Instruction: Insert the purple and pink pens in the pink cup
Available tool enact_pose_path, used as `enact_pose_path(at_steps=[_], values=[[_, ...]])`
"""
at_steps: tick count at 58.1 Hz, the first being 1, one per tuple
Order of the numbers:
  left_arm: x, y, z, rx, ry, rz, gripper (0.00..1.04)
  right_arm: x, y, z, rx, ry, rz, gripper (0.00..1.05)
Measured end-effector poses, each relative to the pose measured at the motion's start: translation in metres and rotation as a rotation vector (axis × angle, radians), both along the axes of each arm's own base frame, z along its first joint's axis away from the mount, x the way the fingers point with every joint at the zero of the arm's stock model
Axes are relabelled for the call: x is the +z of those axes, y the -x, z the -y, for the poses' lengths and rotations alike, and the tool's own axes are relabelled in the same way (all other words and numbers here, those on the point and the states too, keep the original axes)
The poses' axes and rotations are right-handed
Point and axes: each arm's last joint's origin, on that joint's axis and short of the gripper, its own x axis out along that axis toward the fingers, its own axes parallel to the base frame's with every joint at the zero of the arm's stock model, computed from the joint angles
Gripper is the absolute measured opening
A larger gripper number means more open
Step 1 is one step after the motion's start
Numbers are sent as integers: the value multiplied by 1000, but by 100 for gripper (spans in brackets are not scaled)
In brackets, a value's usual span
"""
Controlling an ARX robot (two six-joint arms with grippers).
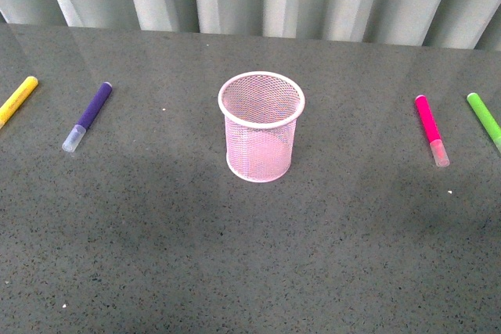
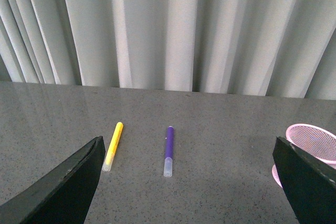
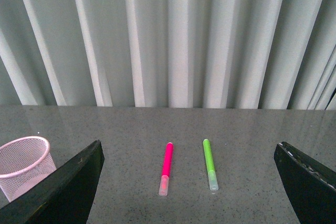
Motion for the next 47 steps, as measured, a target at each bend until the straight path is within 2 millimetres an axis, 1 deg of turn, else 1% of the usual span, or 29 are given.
enact_pose_path(at_steps=[22,24,26,28,30,33,39,41,42,44,45,47], values=[[0,0,0,0,0,0,98,0,0,0,0,0,0,98],[-1,-1,0,33,27,-30,98,0,0,0,0,0,0,98],[-2,-2,-2,128,73,-119,98,0,0,0,0,0,0,98],[-2,-6,-4,219,141,-189,98,0,0,0,0,0,0,98],[-4,-13,-4,226,186,-231,98,0,0,0,0,0,0,98],[-2,-23,-2,168,201,-260,98,0,0,0,0,0,0,98],[20,-50,3,47,228,-305,98,0,0,0,1,0,0,98],[29,-65,6,21,229,-335,98,0,0,0,0,0,0,98],[30,-69,6,23,227,-344,98,0,0,0,0,0,0,98],[36,-85,8,10,219,-393,98,0,0,0,0,0,0,98],[37,-89,9,2,218,-407,98,0,0,0,0,0,0,98],[39,-107,12,-33,218,-468,98,0,0,0,0,0,0,98]])
